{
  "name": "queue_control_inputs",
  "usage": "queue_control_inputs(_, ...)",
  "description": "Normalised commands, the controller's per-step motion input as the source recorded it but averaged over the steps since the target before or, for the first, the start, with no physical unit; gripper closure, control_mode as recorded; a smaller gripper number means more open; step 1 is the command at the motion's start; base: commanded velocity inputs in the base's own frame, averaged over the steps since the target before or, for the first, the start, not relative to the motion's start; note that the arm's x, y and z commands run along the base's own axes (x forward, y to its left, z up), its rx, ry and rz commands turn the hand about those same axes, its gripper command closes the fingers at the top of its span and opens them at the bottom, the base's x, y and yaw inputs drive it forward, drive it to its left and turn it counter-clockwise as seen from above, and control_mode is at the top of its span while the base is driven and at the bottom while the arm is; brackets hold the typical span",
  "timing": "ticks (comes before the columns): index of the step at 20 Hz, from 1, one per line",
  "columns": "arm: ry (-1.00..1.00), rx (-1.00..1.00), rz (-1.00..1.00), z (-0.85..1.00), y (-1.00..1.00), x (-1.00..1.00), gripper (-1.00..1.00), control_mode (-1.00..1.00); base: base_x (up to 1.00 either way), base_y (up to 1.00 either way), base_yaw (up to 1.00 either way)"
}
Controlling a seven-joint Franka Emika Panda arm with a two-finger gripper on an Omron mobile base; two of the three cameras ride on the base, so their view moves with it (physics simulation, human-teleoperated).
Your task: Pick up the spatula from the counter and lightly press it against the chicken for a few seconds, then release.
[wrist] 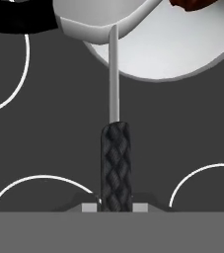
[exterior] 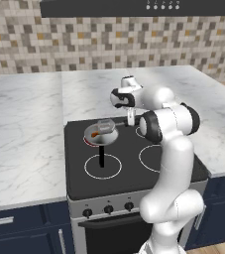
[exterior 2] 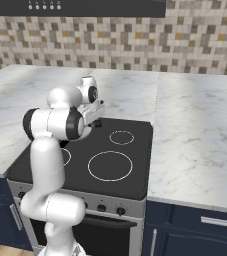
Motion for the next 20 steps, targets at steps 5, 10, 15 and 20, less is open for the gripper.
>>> queue_control_inputs(5,0.00,0.00,-0.02,-0.11,0.00,0.14,1.00,-1.00,0.00,0.00,0.00)
queue_control_inputs(10,0.00,0.00,-0.03,-0.16,0.01,0.15,1.00,-1.00,0.00,0.00,0.00)
queue_control_inputs(15,0.00,0.00,-0.02,-0.14,0.02,0.16,1.00,-1.00,0.00,0.00,0.00)
queue_control_inputs(20,0.00,0.00,-0.01,-0.11,0.03,0.21,1.00,-1.00,0.00,0.00,0.00)
